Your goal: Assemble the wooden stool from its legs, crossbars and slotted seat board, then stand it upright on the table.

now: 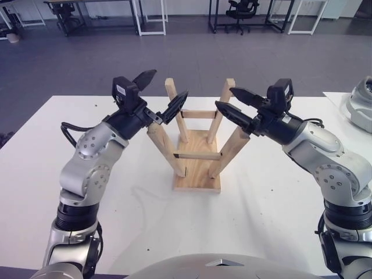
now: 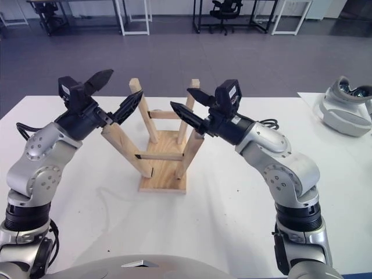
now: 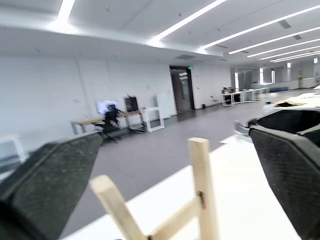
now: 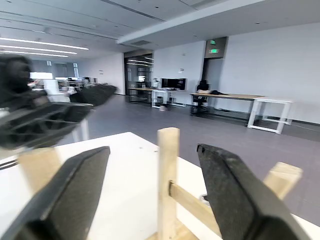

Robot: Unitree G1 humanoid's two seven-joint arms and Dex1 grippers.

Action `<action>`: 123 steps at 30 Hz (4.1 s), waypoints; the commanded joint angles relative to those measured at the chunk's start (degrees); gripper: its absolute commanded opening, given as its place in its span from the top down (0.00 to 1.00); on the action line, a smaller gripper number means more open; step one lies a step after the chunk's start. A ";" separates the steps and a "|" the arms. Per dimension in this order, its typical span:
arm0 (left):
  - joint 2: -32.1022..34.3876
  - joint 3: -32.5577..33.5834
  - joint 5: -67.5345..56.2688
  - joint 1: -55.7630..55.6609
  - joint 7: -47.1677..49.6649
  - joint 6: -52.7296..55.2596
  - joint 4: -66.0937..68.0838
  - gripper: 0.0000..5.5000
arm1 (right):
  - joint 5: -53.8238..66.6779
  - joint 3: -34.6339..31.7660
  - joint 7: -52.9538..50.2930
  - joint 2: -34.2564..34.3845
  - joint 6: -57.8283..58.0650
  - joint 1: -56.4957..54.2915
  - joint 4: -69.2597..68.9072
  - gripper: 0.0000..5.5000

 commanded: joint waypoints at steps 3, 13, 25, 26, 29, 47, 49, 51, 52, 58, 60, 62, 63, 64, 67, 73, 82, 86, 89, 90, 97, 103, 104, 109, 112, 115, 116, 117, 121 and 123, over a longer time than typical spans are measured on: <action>-2.70 -2.93 3.43 -1.57 -1.26 2.88 10.00 0.02 | -1.44 3.49 -0.24 2.27 3.46 2.61 1.81 0.41; 4.66 14.46 -15.18 -21.16 -1.15 13.89 3.25 0.02 | 10.09 -15.13 -2.16 1.78 -1.05 -13.22 4.31 0.41; -1.63 -5.57 2.06 9.14 -3.64 5.47 7.50 0.02 | -4.27 4.51 1.62 -2.53 2.53 7.56 5.45 0.41; -1.28 -6.52 3.77 7.64 -3.58 4.70 7.74 0.02 | -3.48 2.79 1.62 -1.93 2.27 6.18 5.80 0.41; -0.84 -6.71 5.33 5.22 -4.79 2.99 8.53 0.02 | -1.55 -0.51 0.46 -0.48 1.10 3.47 5.68 0.41; 11.30 24.00 -4.24 2.77 -12.87 1.93 19.87 0.02 | -0.78 6.06 18.51 -1.05 -1.08 2.55 -1.89 0.41; 13.44 24.01 -0.81 8.48 -16.94 -1.04 22.21 0.02 | 0.43 7.67 16.29 0.06 0.55 2.19 -7.13 0.41; 15.30 23.43 1.38 13.18 -20.79 -2.62 22.23 0.02 | -1.49 3.08 11.80 -0.07 0.03 -2.21 -4.25 0.41; 16.54 22.32 2.93 15.45 -22.94 -3.39 21.73 0.02 | -2.41 -0.82 9.51 -1.15 -0.63 -5.78 -1.46 0.41; 25.85 10.92 12.94 29.54 -36.62 -5.76 14.22 0.02 | -13.72 -9.25 12.65 -11.27 -8.83 -18.78 26.48 0.41; 27.22 7.91 15.48 31.40 -38.34 -5.84 12.49 0.02 | -22.12 -3.00 16.20 -10.77 -14.79 -17.99 40.55 0.41; 26.42 4.43 18.03 30.79 -37.62 -5.02 11.29 0.02 | -31.13 4.99 20.05 -7.30 -24.07 -15.84 54.41 0.41; 25.08 2.25 18.94 29.61 -37.02 -4.54 11.50 0.02 | -35.34 8.32 20.25 -4.64 -29.55 -14.56 62.22 0.41; 23.91 -0.22 20.60 28.68 -36.31 -4.42 11.87 0.02 | -39.78 11.58 19.63 -1.87 -35.64 -13.47 69.29 0.41; 20.76 -6.48 25.10 25.85 -33.75 -3.89 13.83 0.02 | -45.29 15.32 19.14 6.14 -45.93 -13.15 82.16 0.41; 12.71 -8.76 30.39 14.10 -24.28 -9.23 28.29 0.02 | -47.56 17.16 31.01 5.35 -57.33 -6.19 83.59 0.41; 11.74 -2.53 30.52 22.29 -15.48 -14.65 27.22 0.02 | -39.24 7.93 31.03 -2.76 -46.45 12.93 51.07 0.41; 15.35 -2.54 29.53 28.20 -20.02 -11.89 18.08 0.02 | -42.35 7.06 27.37 -4.59 -42.03 18.02 43.62 0.41; 13.82 -3.99 30.39 27.46 -19.17 -9.71 16.20 0.02 | -44.00 7.85 25.73 -3.70 -40.23 17.80 41.76 0.41; 13.52 -4.09 30.57 27.06 -18.83 -9.09 16.04 0.02 | -44.77 7.80 24.95 -3.68 -39.99 17.37 42.03 0.41; 14.99 -5.42 31.14 31.61 -19.27 -4.93 10.30 0.02 | -45.59 7.51 24.81 -5.07 -39.73 16.62 43.55 0.41; 11.65 -3.53 28.35 32.54 -16.72 -1.29 7.53 0.02 | -39.81 10.77 29.73 -2.20 -33.83 21.15 31.23 0.41; 10.14 -3.74 27.41 32.68 -16.12 -0.81 7.31 0.02 | -39.39 11.03 29.75 -2.00 -32.66 21.73 29.33 0.41; 6.50 -5.91 26.36 34.19 -14.88 0.97 5.54 0.02 | -39.25 10.19 29.70 -2.58 -30.28 23.02 25.23 0.41; 8.26 -2.62 27.47 34.26 -14.23 -0.48 8.81 0.02 | -37.96 8.72 31.16 -4.14 -29.99 25.09 23.19 0.41; 10.54 -0.10 28.69 33.82 -14.30 -2.96 12.73 0.02 | -38.86 6.18 30.12 -5.57 -30.72 26.49 24.72 0.41; 10.93 0.39 28.84 33.63 -14.29 -3.58 13.66 0.02 | -39.41 5.31 29.15 -5.72 -31.02 26.30 26.20 0.41; 11.10 0.60 28.92 33.46 -14.26 -4.03 14.22 0.02 | -40.24 4.79 27.71 -5.44 -31.31 25.77 27.87 0.41; 10.62 -0.57 28.71 32.78 -14.51 -4.53 14.36 0.02 | -41.93 6.44 25.27 -3.55 -31.67 26.15 28.17 0.41; 10.31 -1.38 28.45 32.80 -14.84 -4.35 13.82 0.02 | -42.10 7.56 24.49 -2.36 -30.83 26.72 26.70 0.41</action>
